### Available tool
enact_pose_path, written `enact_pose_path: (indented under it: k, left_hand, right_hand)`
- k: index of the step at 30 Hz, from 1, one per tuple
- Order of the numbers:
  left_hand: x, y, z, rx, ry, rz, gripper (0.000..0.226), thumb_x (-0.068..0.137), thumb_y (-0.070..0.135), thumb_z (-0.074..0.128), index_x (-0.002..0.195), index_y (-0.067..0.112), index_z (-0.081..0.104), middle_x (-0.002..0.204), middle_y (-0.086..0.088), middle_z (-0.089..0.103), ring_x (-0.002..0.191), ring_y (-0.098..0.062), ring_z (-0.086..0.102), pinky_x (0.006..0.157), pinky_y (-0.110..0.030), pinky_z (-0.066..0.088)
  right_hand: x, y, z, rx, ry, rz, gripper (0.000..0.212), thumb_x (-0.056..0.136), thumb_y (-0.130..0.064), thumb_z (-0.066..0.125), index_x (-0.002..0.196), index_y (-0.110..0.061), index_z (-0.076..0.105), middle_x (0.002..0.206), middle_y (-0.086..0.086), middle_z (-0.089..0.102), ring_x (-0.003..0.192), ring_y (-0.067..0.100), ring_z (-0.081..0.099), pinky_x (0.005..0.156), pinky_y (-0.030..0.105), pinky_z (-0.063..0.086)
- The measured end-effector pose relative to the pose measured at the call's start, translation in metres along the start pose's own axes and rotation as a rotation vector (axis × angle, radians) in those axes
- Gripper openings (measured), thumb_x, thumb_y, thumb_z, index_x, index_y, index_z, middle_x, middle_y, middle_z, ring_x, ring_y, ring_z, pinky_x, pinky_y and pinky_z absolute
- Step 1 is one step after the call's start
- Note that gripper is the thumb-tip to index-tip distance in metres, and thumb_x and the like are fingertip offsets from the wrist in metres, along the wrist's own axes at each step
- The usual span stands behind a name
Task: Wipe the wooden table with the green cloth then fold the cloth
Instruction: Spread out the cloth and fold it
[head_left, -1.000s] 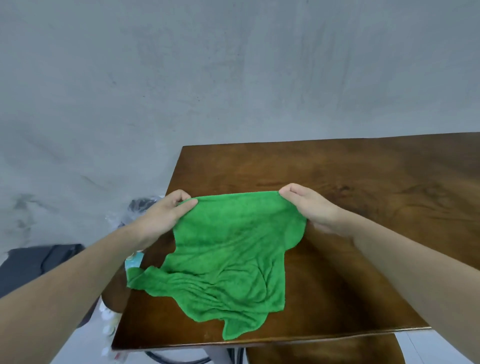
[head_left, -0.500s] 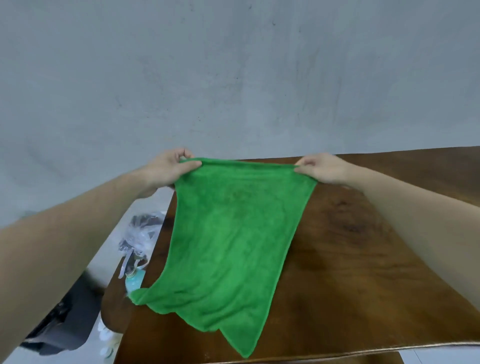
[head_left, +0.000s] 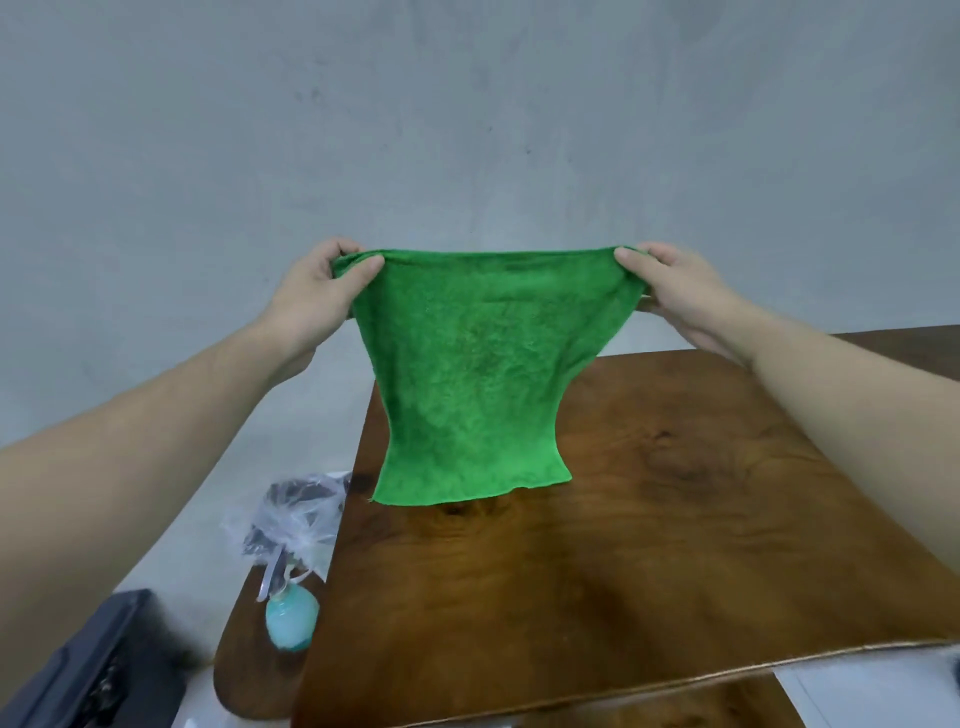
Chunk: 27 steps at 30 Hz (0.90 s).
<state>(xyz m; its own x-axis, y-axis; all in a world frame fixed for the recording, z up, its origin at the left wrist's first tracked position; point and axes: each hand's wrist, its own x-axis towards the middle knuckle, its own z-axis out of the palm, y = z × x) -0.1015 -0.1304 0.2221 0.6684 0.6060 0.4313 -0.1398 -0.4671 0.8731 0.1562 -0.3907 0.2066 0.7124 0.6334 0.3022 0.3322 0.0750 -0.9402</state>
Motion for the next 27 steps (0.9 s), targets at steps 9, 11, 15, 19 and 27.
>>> enact_pose_path:
  k: [9, 11, 15, 19, 27]
  left_hand:
    - [-0.11, -0.013, -0.023, -0.116, -0.212, -0.216, 0.008, 0.093, 0.028, 0.063, 0.093, 0.021, 0.063, 0.083, 0.005, 0.072, 0.077, -0.009, 0.069, 0.061, -0.031, 0.056]
    - [-0.135, -0.018, -0.025, -0.131, -0.277, -0.264, 0.008, 0.092, 0.029, 0.064, 0.092, 0.021, 0.063, 0.083, 0.005, 0.073, 0.077, -0.01, 0.069, 0.06, -0.03, 0.055]
    - [-0.174, -0.031, -0.03, -0.204, -0.392, -0.383, 0.016, 0.085, 0.032, 0.067, 0.095, 0.02, 0.064, 0.09, 0.0, 0.074, 0.081, -0.014, 0.07, 0.066, -0.032, 0.057]
    - [-0.197, -0.049, -0.032, -0.265, -0.484, -0.498, 0.044, 0.07, 0.039, 0.081, 0.104, 0.015, 0.066, 0.104, -0.01, 0.074, 0.093, -0.02, 0.07, 0.075, -0.033, 0.058]
    - [-0.195, -0.099, -0.022, -0.11, -0.435, -0.582, 0.017, 0.087, 0.03, 0.07, 0.098, 0.017, 0.068, 0.1, -0.009, 0.075, 0.093, -0.026, 0.07, 0.084, -0.042, 0.054]
  right_hand:
    - [-0.129, 0.011, 0.016, 0.02, -0.052, 0.172, 0.018, 0.103, -0.024, 0.054, 0.102, -0.013, 0.068, 0.091, 0.004, 0.075, 0.084, 0.017, 0.074, 0.064, 0.033, 0.062]
    - [-0.157, 0.018, 0.017, -0.008, -0.073, 0.221, 0.022, 0.103, -0.026, 0.054, 0.107, -0.01, 0.069, 0.098, 0.01, 0.076, 0.089, 0.022, 0.074, 0.069, 0.039, 0.063]
    - [-0.207, 0.027, 0.023, -0.043, -0.149, 0.347, 0.026, 0.103, -0.028, 0.053, 0.112, -0.01, 0.07, 0.103, 0.01, 0.076, 0.093, 0.024, 0.073, 0.069, 0.042, 0.062]
    - [-0.238, 0.033, 0.031, -0.079, -0.254, 0.493, 0.028, 0.102, -0.031, 0.055, 0.114, -0.011, 0.069, 0.106, 0.01, 0.076, 0.09, 0.024, 0.074, 0.061, 0.035, 0.06]
    - [-0.231, 0.076, 0.052, -0.186, -0.344, 0.642, 0.028, 0.101, -0.033, 0.059, 0.116, -0.012, 0.069, 0.109, 0.007, 0.077, 0.102, 0.024, 0.073, 0.093, 0.05, 0.057]
